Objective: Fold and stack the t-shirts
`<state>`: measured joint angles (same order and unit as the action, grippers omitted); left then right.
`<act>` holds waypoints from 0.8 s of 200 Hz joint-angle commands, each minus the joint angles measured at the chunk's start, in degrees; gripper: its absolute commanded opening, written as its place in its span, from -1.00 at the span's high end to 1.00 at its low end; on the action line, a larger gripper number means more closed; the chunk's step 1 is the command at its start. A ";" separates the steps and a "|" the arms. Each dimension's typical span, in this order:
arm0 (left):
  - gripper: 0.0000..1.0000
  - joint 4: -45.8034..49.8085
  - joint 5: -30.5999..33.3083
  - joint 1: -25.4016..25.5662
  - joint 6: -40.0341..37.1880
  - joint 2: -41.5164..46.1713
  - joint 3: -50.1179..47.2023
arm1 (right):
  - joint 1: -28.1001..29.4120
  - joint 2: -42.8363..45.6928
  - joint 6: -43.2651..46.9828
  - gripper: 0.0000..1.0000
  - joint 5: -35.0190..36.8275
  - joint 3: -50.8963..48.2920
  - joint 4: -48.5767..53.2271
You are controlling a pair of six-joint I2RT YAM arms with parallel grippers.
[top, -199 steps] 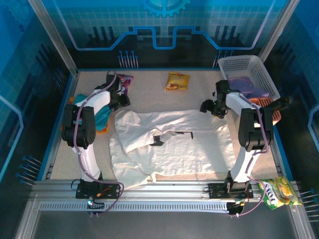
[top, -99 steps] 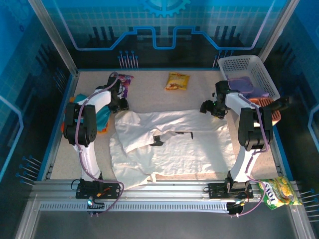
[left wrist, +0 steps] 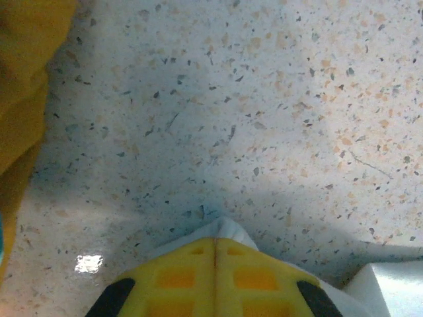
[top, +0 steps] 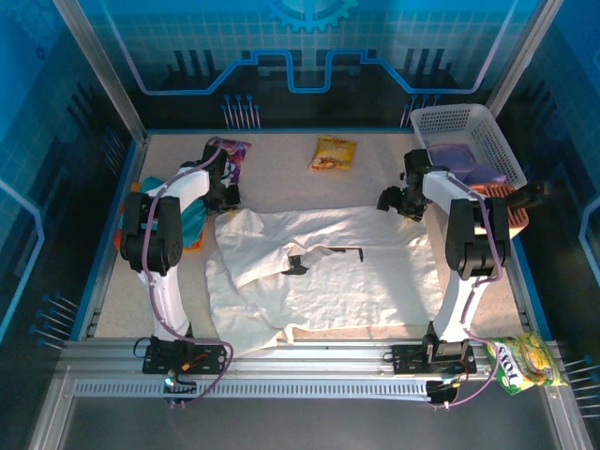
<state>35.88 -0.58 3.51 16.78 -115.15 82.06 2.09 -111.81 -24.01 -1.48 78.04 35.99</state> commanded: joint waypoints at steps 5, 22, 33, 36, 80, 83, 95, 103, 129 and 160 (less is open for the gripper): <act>1.00 1.87 2.47 -0.08 1.55 1.94 0.22 | -0.16 -2.53 -0.96 -0.43 3.35 2.29 3.12; 1.00 1.85 2.97 -0.64 2.22 3.62 -0.65 | -0.58 -2.96 -1.59 -0.39 4.34 2.06 3.30; 1.00 2.05 2.97 -1.17 2.72 4.66 -1.13 | -0.96 -3.09 -2.07 -0.37 5.11 1.70 3.23; 1.00 2.09 2.91 -1.34 2.83 4.93 -1.27 | -1.08 -3.13 -2.17 -0.36 5.31 1.54 3.29; 1.00 2.06 3.45 -3.92 5.41 9.81 -4.74 | -2.89 -2.69 -4.44 -0.24 8.23 -1.20 2.44; 1.00 2.01 3.48 -4.16 5.52 10.04 -5.10 | -3.00 -2.71 -4.56 -0.24 8.24 -1.35 2.42; 1.00 1.62 3.42 -4.88 6.00 11.01 -6.13 | -3.55 -2.87 -4.71 -0.24 8.32 -1.67 2.34; 1.00 1.47 3.53 -5.39 6.23 11.46 -6.71 | -3.85 -2.86 -4.82 -0.23 8.35 -1.84 2.24; 1.00 1.43 3.26 -6.56 6.82 11.68 -7.52 | -4.10 -2.26 -4.99 -0.23 8.80 -2.29 1.80; 1.00 1.27 4.34 -7.84 7.65 12.14 -8.05 | -4.70 -0.90 -5.25 -0.22 9.76 -3.28 1.19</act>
<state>36.64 2.09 -2.87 22.63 -105.03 75.05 -0.80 -113.36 -28.14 5.54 77.08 35.92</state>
